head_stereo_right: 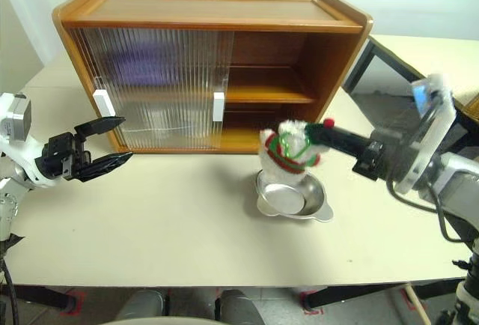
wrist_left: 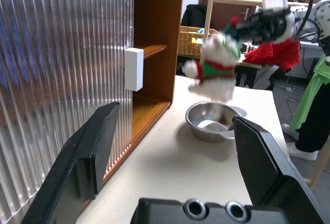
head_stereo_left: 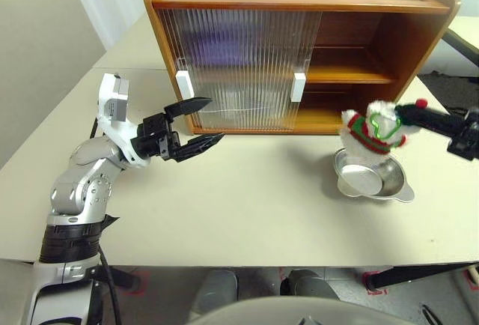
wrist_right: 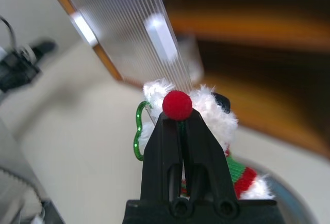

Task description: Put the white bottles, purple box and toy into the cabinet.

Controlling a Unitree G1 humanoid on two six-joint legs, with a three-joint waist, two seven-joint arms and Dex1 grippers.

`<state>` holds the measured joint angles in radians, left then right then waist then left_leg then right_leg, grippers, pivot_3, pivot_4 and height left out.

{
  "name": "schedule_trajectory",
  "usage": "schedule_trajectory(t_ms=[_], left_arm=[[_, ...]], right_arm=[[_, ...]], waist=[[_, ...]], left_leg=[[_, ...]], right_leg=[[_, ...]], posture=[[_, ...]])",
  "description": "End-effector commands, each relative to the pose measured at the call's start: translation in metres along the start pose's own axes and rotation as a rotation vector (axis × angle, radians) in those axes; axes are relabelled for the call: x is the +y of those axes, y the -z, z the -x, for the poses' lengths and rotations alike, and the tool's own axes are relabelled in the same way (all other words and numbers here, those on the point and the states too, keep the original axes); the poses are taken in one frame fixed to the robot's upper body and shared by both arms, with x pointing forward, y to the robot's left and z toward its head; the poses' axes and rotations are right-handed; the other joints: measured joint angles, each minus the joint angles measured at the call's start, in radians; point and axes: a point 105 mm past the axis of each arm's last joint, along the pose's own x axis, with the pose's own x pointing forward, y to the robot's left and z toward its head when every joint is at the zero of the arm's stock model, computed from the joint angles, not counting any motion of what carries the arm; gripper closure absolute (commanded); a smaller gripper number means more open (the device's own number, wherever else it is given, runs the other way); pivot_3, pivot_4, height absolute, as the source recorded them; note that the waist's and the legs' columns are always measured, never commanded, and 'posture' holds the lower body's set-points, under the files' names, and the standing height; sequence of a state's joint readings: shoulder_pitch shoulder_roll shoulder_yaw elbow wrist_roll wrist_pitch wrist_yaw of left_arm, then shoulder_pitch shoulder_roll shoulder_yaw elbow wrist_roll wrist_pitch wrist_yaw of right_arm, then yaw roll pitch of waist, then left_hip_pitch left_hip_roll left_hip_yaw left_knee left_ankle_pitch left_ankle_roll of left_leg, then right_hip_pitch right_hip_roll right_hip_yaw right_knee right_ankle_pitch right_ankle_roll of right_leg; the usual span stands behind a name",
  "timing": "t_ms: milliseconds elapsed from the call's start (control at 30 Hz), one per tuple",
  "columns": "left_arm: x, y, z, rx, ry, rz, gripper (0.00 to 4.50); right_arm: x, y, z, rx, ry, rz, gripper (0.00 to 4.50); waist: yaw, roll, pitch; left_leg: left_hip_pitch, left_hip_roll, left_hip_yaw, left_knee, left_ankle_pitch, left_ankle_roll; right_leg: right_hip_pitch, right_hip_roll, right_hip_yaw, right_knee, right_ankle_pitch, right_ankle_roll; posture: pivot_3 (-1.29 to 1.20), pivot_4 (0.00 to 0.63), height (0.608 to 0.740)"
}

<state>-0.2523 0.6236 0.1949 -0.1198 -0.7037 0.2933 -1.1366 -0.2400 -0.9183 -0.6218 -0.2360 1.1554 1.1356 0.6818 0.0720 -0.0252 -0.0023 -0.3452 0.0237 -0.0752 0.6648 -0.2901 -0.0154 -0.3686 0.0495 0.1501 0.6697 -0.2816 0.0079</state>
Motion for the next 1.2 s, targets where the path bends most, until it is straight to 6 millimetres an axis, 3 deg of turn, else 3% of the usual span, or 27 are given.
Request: schedule_trajectory(t_ms=[33,133,567,700,900,1000,1200], left_arm=[[0.001,0.002,-0.001,0.01,0.006,-0.009,0.0],[0.001,0.001,-0.001,0.01,0.005,-0.012,0.0],[0.004,-0.002,-0.002,0.009,0.007,-0.02,0.0],[0.004,-0.004,-0.003,0.012,0.012,-0.029,0.0],[0.004,-0.005,-0.001,0.016,0.008,-0.034,0.0],[0.004,-0.005,-0.001,0.016,0.006,-0.036,0.0],[0.003,-0.005,-0.001,0.016,-0.001,-0.036,0.0]], right_arm=[[-0.002,-0.025,-0.004,-0.136,0.003,0.013,4.48],[-0.005,-0.041,-0.011,-0.242,0.022,0.025,4.48],[-0.01,-0.053,-0.033,-0.457,0.075,0.053,4.48],[-0.019,-0.062,-0.054,-0.674,0.118,0.028,4.48],[-0.02,-0.065,-0.075,-0.751,0.118,0.03,4.48],[-0.025,-0.062,-0.084,-0.734,0.131,0.04,4.48],[-0.033,-0.034,-0.108,-0.614,0.15,0.062,4.48]], waist=[[0.0,0.0,0.0],[-0.001,0.0,0.0],[0.0,0.001,-0.001],[-0.007,0.002,-0.001],[-0.009,0.005,-0.001],[-0.008,0.005,-0.002],[-0.004,0.005,-0.002]], left_leg=[[0.0,0.0,0.0,0.0,0.0,0.0],[0.0,0.0,0.0,0.0,0.0,0.0],[-0.002,0.001,-0.007,0.0,0.0,0.001],[-0.001,0.001,-0.014,0.0,0.0,0.001],[-0.002,0.002,-0.02,0.0,0.0,0.001],[-0.002,0.002,-0.022,0.0,0.0,0.001],[-0.003,0.004,-0.024,0.0,0.001,-0.001]], right_leg=[[0.0,0.0,0.0,0.0,0.0,0.0],[-0.001,0.0,0.0,0.0,0.001,0.0],[-0.003,0.0,0.001,0.0,0.007,0.01],[-0.003,0.0,0.001,0.0,0.007,0.011],[-0.004,0.001,0.0,0.0,0.011,0.009],[-0.004,0.001,0.001,0.0,0.012,0.007],[-0.004,0.002,0.002,0.0,0.012,0.005]], posture=[[0.12,0.0,0.74],[0.13,0.0,0.74],[0.13,0.0,0.74],[0.13,0.0,0.74],[0.14,0.0,0.74],[0.15,0.0,0.74],[0.15,0.0,0.74]])
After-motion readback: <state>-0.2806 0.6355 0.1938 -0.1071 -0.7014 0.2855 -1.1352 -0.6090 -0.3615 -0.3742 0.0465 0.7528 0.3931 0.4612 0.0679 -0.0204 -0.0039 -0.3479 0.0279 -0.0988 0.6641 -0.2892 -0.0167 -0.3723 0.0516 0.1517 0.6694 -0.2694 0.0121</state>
